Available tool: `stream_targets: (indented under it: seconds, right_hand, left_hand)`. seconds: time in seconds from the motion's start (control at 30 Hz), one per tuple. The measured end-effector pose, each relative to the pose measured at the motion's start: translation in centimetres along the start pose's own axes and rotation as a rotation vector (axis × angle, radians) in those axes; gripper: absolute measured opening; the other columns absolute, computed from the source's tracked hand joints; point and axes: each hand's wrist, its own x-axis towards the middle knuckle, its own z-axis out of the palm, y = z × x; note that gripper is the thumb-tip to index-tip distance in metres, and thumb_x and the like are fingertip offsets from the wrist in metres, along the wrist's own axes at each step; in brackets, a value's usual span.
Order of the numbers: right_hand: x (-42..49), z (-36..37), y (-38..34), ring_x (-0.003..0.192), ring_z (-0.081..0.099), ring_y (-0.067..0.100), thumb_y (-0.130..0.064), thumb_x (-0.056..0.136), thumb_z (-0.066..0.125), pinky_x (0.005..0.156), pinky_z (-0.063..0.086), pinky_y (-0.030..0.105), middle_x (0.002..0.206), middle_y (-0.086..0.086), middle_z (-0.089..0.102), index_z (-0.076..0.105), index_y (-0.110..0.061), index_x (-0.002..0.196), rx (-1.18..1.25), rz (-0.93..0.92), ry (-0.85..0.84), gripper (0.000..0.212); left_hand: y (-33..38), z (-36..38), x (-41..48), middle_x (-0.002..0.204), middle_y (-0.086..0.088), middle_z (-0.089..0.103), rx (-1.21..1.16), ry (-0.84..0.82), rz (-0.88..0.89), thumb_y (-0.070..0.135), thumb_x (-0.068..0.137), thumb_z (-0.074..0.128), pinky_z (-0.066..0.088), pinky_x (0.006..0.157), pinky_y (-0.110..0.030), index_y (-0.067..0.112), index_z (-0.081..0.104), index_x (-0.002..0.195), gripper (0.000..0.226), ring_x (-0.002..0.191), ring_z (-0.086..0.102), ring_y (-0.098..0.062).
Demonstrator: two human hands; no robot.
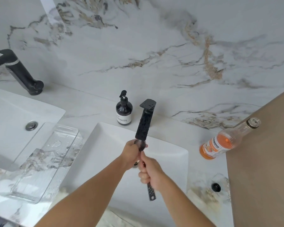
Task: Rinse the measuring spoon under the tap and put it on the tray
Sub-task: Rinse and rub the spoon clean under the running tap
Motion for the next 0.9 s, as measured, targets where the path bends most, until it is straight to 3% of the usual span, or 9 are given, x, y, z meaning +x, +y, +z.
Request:
stream_targets:
  seconds: [0.07, 0.2, 0.27, 0.43, 0.47, 0.6, 0.73, 0.83, 0.9]
  right_hand:
    - [-0.3, 0.6, 0.2, 0.038, 0.016, 0.011, -0.059, 0.093, 0.048, 0.041, 0.012, 0.018, 0.049, -0.006, 0.021, 0.038, -0.023, 0.048, 0.034, 0.040, -0.034, 0.059]
    - [-0.3, -2.8, -3.3, 0.045, 0.033, 0.019, -0.063, 0.089, 0.045, 0.047, 0.027, 0.025, 0.056, -0.002, 0.036, 0.032, -0.020, 0.052, -0.852, -0.174, 0.214, 0.058]
    - [-0.3, -3.6, -5.0, 0.049, 0.036, 0.019, -0.069, 0.085, 0.041, 0.052, 0.028, 0.030, 0.053, -0.006, 0.037, 0.033, -0.019, 0.048, -0.991, -0.239, 0.286, 0.062]
    - [0.7, 0.9, -1.7, 0.032, 0.030, 0.012, -0.058, 0.088, 0.050, 0.039, 0.021, 0.015, 0.044, -0.010, 0.039, 0.049, -0.021, 0.047, -0.230, -0.075, 0.277, 0.056]
    - [0.7, 1.3, -1.2, 0.032, 0.031, 0.011, -0.058, 0.088, 0.049, 0.039, 0.022, 0.015, 0.043, -0.011, 0.041, 0.054, -0.022, 0.046, -0.221, -0.069, 0.285, 0.056]
    - [1.0, -2.5, -3.6, 0.052, 0.047, 0.018, -0.071, 0.084, 0.038, 0.052, 0.035, 0.029, 0.052, -0.006, 0.047, 0.050, -0.024, 0.046, -1.028, -0.300, 0.291, 0.062]
    - [1.8, -4.2, -6.3, 0.075, 0.058, 0.026, -0.071, 0.091, 0.025, 0.062, 0.039, 0.034, 0.068, -0.005, 0.058, 0.048, -0.024, 0.060, -1.493, -0.489, 0.303, 0.061]
    - [1.7, -2.8, -5.2, 0.090, 0.061, 0.030, -0.062, 0.096, 0.027, 0.081, 0.037, 0.042, 0.089, 0.002, 0.070, 0.066, -0.022, 0.091, -1.632, -0.638, 0.621, 0.056]
    - [1.6, -2.3, -4.5, 0.099, 0.056, 0.031, -0.058, 0.092, 0.047, 0.101, 0.036, 0.048, 0.101, 0.006, 0.065, 0.067, -0.019, 0.102, -1.513, -0.781, 0.871, 0.045]
  left_hand:
    - [-0.3, -0.5, 0.1, 0.080, -0.009, 0.060, 0.040, 0.013, -0.005, 0.001, 0.099, 0.040, 0.034, 0.055, -0.026, 0.007, 0.059, 0.081, 0.027, 0.066, 0.047, -0.020]
    - [1.2, -1.5, 0.3, 0.062, -0.007, 0.051, 0.444, -0.070, 0.032, -0.010, 0.091, 0.031, 0.026, 0.037, -0.014, 0.006, 0.057, 0.080, 0.033, 0.032, 0.038, -0.006]
    - [1.8, -1.5, 0.7, 0.059, -0.006, 0.045, 0.492, -0.053, 0.066, -0.007, 0.093, 0.031, 0.026, 0.039, -0.017, 0.006, 0.055, 0.079, 0.031, 0.034, 0.035, -0.009]
    - [0.4, 0.0, 1.0, 0.075, -0.007, 0.061, -0.173, 0.046, -0.047, -0.001, 0.097, 0.042, 0.028, 0.034, -0.018, 0.006, 0.057, 0.085, 0.020, 0.036, 0.035, -0.010]
    - [-0.1, 0.0, 1.1, 0.074, -0.005, 0.063, -0.231, 0.061, -0.070, 0.002, 0.098, 0.043, 0.025, 0.033, -0.017, 0.006, 0.056, 0.087, 0.018, 0.033, 0.032, -0.009]
    - [-0.3, -1.8, 1.1, 0.066, -0.009, 0.052, 0.031, -0.049, -0.050, -0.002, 0.099, 0.039, 0.019, 0.038, -0.019, 0.006, 0.054, 0.085, 0.022, 0.038, 0.027, -0.011]
    - [1.1, -1.9, 1.3, 0.053, -0.006, 0.044, 0.278, -0.018, 0.029, -0.009, 0.095, 0.039, 0.022, 0.039, -0.019, 0.003, 0.054, 0.073, 0.029, 0.036, 0.028, -0.013]
    - [1.2, -0.9, 1.3, 0.061, -0.004, 0.040, -0.057, 0.058, -0.079, -0.008, 0.096, 0.032, 0.017, 0.037, -0.021, 0.004, 0.049, 0.072, 0.032, 0.039, 0.026, -0.011]
    - [0.6, 0.3, 1.1, 0.065, -0.006, 0.042, -0.343, 0.127, -0.158, -0.009, 0.096, 0.028, 0.018, 0.031, -0.019, 0.003, 0.050, 0.075, 0.033, 0.035, 0.026, -0.009]
